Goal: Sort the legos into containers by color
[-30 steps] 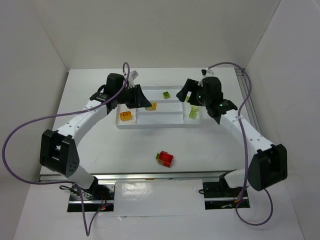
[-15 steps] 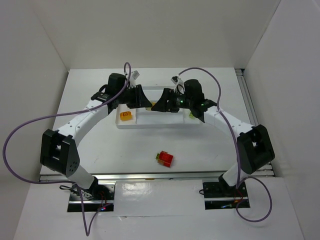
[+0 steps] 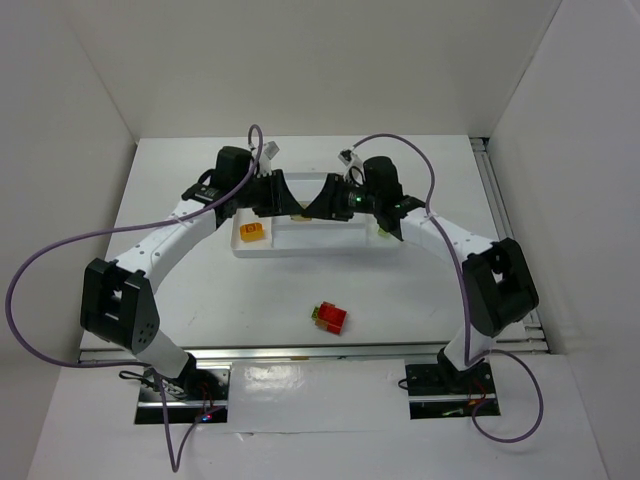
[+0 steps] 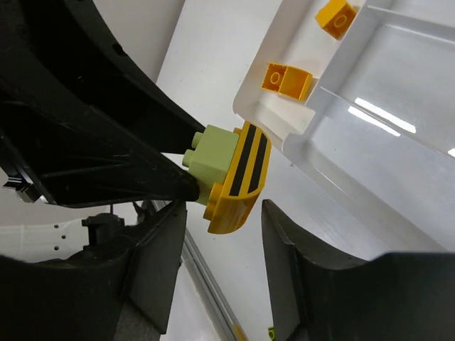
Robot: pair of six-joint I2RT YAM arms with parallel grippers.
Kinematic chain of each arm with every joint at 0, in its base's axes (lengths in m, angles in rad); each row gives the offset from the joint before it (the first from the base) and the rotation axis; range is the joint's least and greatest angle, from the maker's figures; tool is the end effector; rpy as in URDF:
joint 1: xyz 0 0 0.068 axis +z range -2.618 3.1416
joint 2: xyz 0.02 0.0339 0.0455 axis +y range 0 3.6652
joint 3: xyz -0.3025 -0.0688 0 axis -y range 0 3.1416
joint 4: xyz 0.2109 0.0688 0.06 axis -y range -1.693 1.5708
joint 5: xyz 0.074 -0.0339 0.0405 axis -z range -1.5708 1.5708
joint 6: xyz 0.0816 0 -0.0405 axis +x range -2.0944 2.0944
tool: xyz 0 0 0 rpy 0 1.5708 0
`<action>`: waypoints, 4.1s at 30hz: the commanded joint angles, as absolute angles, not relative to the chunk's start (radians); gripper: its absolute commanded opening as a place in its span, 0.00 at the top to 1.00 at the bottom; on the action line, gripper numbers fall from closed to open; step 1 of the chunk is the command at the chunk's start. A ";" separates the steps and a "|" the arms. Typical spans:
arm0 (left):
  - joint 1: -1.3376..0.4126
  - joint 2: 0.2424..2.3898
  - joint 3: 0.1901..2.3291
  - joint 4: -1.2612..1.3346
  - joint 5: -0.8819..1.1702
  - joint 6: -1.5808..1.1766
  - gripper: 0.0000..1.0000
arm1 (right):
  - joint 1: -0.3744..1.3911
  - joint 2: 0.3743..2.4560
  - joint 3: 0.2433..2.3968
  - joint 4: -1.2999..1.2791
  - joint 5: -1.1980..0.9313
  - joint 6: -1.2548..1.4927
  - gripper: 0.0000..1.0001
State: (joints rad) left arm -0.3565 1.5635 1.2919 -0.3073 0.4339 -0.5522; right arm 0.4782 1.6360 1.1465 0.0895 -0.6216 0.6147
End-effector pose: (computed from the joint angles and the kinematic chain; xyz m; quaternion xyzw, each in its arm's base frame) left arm 0.3263 -0.1581 0.3362 0.0180 0.8648 -0.3741 0.3345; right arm 0.3184 0.2186 0.3145 -0.1145 0.8032 0.4911 0.3170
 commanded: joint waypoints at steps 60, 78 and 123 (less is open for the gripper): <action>-0.156 1.206 1.351 -0.623 0.161 -0.523 1.00 | 0.568 2.196 1.846 0.034 -0.355 0.592 0.24; -0.613 1.935 1.772 -0.419 0.451 -0.512 1.00 | 0.269 1.091 0.941 -0.327 0.448 0.673 0.19; -0.477 1.525 1.528 -0.549 -0.112 -0.503 0.26 | 0.606 0.947 0.718 -0.410 -0.105 0.342 0.10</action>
State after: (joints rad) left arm -0.4973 1.5532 1.5974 -0.5125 -0.0704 -0.5011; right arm 0.5220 0.8917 0.7097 -0.4801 -0.0689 0.4286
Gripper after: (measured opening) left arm 0.739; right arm 0.896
